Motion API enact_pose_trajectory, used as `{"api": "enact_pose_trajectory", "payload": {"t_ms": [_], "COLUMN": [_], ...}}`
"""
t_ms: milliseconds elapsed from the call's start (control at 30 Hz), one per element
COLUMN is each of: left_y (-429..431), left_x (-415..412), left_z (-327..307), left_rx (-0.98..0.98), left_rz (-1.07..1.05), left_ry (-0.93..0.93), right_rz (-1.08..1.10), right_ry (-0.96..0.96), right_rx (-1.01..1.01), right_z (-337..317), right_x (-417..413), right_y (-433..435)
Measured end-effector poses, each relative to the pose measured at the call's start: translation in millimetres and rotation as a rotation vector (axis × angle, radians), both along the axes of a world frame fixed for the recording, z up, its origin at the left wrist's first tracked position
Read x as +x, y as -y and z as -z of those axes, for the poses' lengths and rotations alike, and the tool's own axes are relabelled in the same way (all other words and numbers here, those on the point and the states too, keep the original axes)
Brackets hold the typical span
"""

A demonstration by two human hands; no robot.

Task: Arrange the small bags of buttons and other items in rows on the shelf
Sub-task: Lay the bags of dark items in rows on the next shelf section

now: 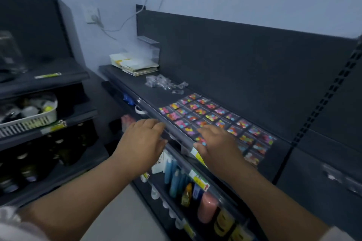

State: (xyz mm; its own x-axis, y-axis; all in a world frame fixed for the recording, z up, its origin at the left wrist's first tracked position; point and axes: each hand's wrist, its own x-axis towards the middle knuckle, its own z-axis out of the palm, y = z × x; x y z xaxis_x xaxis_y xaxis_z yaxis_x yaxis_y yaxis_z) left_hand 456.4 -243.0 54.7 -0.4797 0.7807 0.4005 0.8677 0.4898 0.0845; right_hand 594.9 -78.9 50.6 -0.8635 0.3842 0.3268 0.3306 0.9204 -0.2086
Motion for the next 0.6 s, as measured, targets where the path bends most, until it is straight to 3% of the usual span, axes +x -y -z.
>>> {"api": "enact_pose_trajectory", "payload": {"t_ms": [233,600], "left_y": [-3.1,-94.8], "left_x": [-62.8,-194.0], "left_z": [10.7,6.8], "left_rx": [-0.004,-0.041], "left_rz": [-0.049,-0.084], "left_ry": [0.068,0.085], "right_rz": [-0.029,0.077], "right_ry": [0.105,0.045], "right_rx": [-0.006,-0.129], "right_z": [-1.4,12.7], "right_x": [-69.9,-208.3], "right_y": [-17.2,-122.4]}}
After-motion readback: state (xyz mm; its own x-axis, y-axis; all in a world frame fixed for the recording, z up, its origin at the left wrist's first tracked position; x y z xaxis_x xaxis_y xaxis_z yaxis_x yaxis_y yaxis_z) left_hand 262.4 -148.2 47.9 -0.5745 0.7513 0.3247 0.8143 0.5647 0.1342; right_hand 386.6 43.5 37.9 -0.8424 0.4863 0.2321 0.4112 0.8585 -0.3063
